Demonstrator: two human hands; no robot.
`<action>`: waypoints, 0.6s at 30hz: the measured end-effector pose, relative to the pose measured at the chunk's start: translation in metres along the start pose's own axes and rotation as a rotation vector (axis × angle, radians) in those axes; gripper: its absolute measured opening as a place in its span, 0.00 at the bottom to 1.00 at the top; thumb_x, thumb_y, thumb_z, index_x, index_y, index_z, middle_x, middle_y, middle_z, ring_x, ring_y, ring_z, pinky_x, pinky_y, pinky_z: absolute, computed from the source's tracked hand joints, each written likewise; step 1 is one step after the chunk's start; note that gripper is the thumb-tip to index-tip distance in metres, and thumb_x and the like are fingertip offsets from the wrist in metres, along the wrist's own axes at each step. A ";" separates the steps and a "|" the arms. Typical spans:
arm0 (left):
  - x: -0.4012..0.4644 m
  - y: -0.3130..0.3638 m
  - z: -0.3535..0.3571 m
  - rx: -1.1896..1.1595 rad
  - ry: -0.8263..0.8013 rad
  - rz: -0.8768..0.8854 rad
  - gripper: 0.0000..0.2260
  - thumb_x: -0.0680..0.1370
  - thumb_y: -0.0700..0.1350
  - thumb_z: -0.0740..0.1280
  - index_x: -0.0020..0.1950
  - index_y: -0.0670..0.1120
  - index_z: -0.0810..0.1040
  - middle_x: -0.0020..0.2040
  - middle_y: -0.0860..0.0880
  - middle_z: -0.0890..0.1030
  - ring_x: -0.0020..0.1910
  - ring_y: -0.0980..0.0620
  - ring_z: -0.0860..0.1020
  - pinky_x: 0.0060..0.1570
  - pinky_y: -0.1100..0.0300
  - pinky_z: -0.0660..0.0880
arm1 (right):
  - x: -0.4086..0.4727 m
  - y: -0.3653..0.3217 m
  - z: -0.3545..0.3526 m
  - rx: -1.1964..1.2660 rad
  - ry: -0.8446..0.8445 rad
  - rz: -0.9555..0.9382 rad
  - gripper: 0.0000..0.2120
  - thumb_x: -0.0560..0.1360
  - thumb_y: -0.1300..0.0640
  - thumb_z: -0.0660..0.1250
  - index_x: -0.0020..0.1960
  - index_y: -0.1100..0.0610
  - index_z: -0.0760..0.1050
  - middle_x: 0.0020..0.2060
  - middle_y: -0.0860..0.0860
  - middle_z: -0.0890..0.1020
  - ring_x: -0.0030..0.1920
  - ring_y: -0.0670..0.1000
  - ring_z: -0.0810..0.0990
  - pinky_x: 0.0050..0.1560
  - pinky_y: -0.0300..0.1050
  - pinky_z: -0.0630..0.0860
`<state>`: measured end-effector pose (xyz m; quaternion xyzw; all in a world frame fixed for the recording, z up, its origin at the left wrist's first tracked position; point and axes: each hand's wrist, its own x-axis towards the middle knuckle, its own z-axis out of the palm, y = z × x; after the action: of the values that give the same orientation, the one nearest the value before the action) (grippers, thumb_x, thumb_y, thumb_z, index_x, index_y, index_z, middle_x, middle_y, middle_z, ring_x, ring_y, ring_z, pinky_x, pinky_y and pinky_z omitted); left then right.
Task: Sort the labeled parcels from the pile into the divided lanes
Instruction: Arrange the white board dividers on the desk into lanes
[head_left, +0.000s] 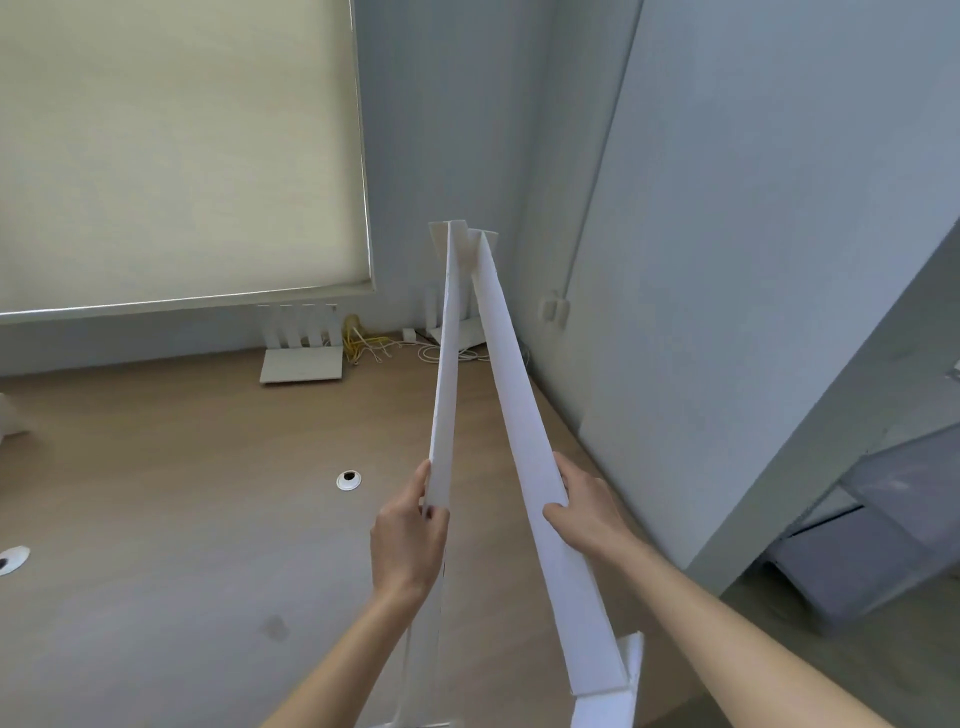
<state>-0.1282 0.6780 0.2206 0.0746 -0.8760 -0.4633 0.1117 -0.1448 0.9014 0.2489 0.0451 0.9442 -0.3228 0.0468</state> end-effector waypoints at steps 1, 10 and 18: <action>0.006 -0.002 0.010 -0.001 -0.007 -0.018 0.30 0.73 0.38 0.63 0.71 0.63 0.71 0.34 0.50 0.79 0.35 0.49 0.77 0.38 0.54 0.75 | 0.011 0.005 -0.001 -0.016 -0.002 0.003 0.17 0.67 0.58 0.59 0.54 0.45 0.68 0.42 0.50 0.78 0.43 0.58 0.78 0.35 0.47 0.69; 0.030 -0.017 0.068 0.054 0.003 -0.063 0.29 0.72 0.38 0.62 0.69 0.63 0.72 0.32 0.53 0.75 0.34 0.52 0.73 0.36 0.56 0.73 | 0.074 0.055 0.007 -0.063 -0.043 0.061 0.23 0.68 0.57 0.60 0.62 0.43 0.68 0.46 0.47 0.80 0.44 0.55 0.79 0.35 0.47 0.75; 0.016 -0.039 0.115 0.136 0.064 -0.185 0.28 0.73 0.38 0.63 0.71 0.59 0.72 0.36 0.56 0.77 0.37 0.54 0.75 0.37 0.56 0.71 | 0.105 0.118 0.014 -0.116 -0.119 0.043 0.22 0.68 0.58 0.59 0.61 0.45 0.69 0.45 0.48 0.81 0.44 0.55 0.80 0.41 0.50 0.80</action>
<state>-0.1727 0.7441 0.1269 0.1771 -0.8908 -0.4085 0.0911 -0.2344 0.9917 0.1546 0.0432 0.9557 -0.2688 0.1124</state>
